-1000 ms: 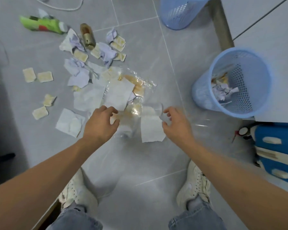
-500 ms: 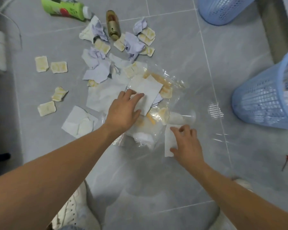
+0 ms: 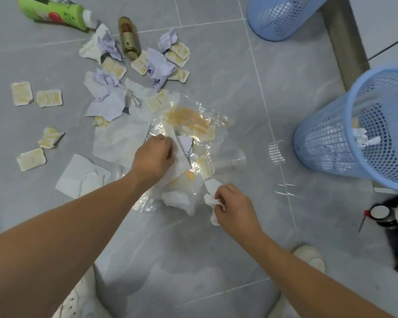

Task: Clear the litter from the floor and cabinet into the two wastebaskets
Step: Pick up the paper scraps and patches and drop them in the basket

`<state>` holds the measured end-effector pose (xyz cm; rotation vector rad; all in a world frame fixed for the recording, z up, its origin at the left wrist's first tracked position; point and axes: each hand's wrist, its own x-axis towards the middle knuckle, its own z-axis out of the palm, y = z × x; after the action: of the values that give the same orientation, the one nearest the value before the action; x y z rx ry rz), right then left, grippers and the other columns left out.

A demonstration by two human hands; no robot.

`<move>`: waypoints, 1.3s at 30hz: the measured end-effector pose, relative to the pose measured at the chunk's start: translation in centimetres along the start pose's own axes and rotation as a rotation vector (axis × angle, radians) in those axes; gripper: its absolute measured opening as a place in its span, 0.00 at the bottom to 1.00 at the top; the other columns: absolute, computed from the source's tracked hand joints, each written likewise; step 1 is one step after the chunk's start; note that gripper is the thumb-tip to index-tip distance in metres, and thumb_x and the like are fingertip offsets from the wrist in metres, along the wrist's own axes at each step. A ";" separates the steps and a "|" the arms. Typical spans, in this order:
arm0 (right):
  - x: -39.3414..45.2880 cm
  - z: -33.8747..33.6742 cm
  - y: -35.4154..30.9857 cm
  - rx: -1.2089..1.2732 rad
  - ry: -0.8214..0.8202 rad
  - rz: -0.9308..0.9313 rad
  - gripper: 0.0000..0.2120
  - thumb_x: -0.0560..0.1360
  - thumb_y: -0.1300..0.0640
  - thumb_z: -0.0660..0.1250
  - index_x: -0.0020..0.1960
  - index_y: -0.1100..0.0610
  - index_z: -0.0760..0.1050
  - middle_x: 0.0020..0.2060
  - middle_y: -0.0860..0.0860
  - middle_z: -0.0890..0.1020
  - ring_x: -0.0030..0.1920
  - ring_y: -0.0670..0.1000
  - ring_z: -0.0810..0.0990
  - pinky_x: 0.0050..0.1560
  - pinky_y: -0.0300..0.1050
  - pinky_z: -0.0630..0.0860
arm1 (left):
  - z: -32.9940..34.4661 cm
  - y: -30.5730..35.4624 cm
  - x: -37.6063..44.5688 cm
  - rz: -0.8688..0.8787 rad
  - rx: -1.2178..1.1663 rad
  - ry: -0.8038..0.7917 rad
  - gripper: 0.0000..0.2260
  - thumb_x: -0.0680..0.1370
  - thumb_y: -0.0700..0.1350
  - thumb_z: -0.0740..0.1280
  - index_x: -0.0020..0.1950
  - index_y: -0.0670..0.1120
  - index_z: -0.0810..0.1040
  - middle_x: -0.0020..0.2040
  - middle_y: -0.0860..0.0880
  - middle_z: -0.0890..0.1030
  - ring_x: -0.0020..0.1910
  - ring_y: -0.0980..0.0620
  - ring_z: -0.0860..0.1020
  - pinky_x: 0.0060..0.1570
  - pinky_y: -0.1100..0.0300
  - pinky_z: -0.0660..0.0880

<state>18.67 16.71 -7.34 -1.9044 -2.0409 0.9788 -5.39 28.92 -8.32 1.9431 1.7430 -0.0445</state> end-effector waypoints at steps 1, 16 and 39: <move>-0.3 -0.5 -0.6 0.024 0.010 -0.006 0.13 0.66 0.67 0.66 0.40 0.53 0.65 0.38 0.49 0.71 0.35 0.54 0.71 0.33 0.53 0.73 | -0.8 0.3 -0.7 -0.013 -0.048 0.034 0.02 0.77 0.40 0.64 0.46 0.42 0.73 0.42 0.47 0.73 0.42 0.43 0.75 0.35 0.53 0.69; 0.3 -28.2 -2.1 0.220 0.472 0.210 0.10 0.65 0.68 0.69 0.42 0.56 0.75 0.36 0.48 0.75 0.37 0.50 0.73 0.40 0.50 0.74 | -16.5 24.8 -2.4 0.275 -0.414 0.203 0.04 0.79 0.40 0.66 0.50 0.48 0.80 0.39 0.53 0.75 0.38 0.52 0.76 0.41 0.49 0.75; 1.9 -32.4 4.0 -0.062 0.436 0.226 0.08 0.74 0.63 0.67 0.51 0.53 0.78 0.46 0.46 0.77 0.38 0.49 0.76 0.40 0.51 0.76 | -9.4 32.4 -0.3 0.346 -0.078 0.068 0.11 0.77 0.49 0.64 0.56 0.47 0.77 0.52 0.46 0.74 0.52 0.43 0.73 0.43 0.49 0.74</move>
<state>39.38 29.23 14.58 -2.1819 -1.6516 0.4815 21.90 31.30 11.45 2.1800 1.4027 0.2108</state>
